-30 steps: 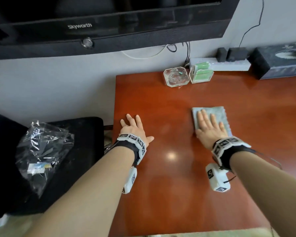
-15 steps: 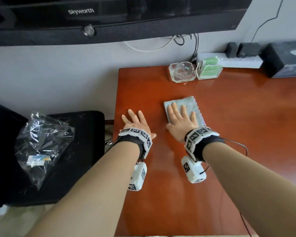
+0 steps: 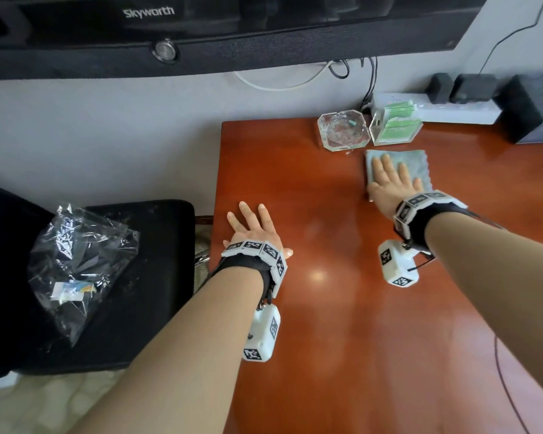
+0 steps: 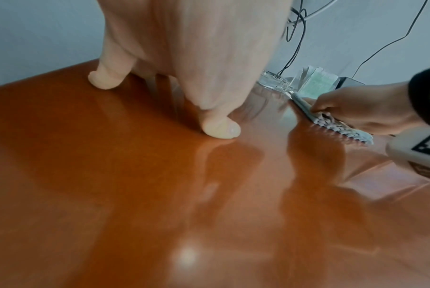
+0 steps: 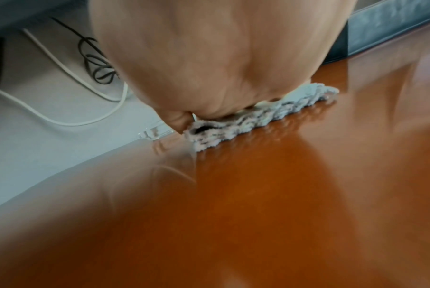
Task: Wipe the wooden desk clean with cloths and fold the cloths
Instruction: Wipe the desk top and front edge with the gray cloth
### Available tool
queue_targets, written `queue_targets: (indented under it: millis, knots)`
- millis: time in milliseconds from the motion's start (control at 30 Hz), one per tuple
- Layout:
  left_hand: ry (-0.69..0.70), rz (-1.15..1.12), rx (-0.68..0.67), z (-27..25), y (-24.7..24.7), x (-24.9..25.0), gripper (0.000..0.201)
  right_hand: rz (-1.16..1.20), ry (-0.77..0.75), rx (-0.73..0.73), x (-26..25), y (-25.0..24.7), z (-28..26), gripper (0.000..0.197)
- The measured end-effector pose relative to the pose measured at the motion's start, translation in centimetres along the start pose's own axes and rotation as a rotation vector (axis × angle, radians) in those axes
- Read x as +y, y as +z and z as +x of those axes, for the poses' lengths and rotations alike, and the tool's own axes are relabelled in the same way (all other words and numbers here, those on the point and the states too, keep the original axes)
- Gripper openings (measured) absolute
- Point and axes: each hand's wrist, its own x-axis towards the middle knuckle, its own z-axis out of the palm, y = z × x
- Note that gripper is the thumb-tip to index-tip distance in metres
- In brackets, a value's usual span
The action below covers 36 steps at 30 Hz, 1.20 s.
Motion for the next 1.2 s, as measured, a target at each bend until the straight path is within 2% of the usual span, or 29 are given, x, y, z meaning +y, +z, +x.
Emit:
queue_targets:
  millis: [167, 300, 400, 500, 667, 767, 1000, 1100, 1200]
  knots:
    - [-0.003, -0.02, -0.032, 0.0, -0.3, -0.2, 0.11, 0.02, 0.054, 0.056, -1.5, 2.8, -3.2, 0.069]
    - [0.005, -0.017, -0.021, -0.2, -0.2, -0.2, 0.109, -0.075, -0.077, -0.001, -2.7, 6.8, -9.7, 0.071]
    - [0.005, -0.013, -0.032, -0.4, -0.5, -0.3, 0.109, -0.133, -0.151, -0.051, -1.9, 9.8, -15.4, 0.075]
    - [0.01, -0.025, -0.04, -0.5, -0.6, -0.3, 0.108, -0.136, -0.2, -0.071, -0.9, 11.9, -18.7, 0.076]
    - [0.007, -0.019, -0.04, -0.5, -0.6, -0.3, 0.108, -0.121, -0.177, -0.052, -1.0, 11.8, -17.4, 0.072]
    - [0.007, 0.003, -0.031, -0.5, -0.5, -0.2, 0.108, -0.096, -0.134, -0.03, -1.7, 10.4, -14.5, 0.066]
    - [0.01, 0.037, 0.015, -0.6, -0.4, -0.1, 0.107, -0.038, -0.056, -0.004, -3.7, 6.3, -7.0, 0.066]
    - [0.012, 0.038, 0.025, -0.5, -0.3, -0.2, 0.107, -0.024, -0.076, -0.008, -3.4, 6.3, -7.2, 0.065]
    - [0.019, 0.038, 0.017, -0.4, -0.3, -0.4, 0.107, -0.069, -0.11, -0.006, -2.6, 7.6, -10.1, 0.066]
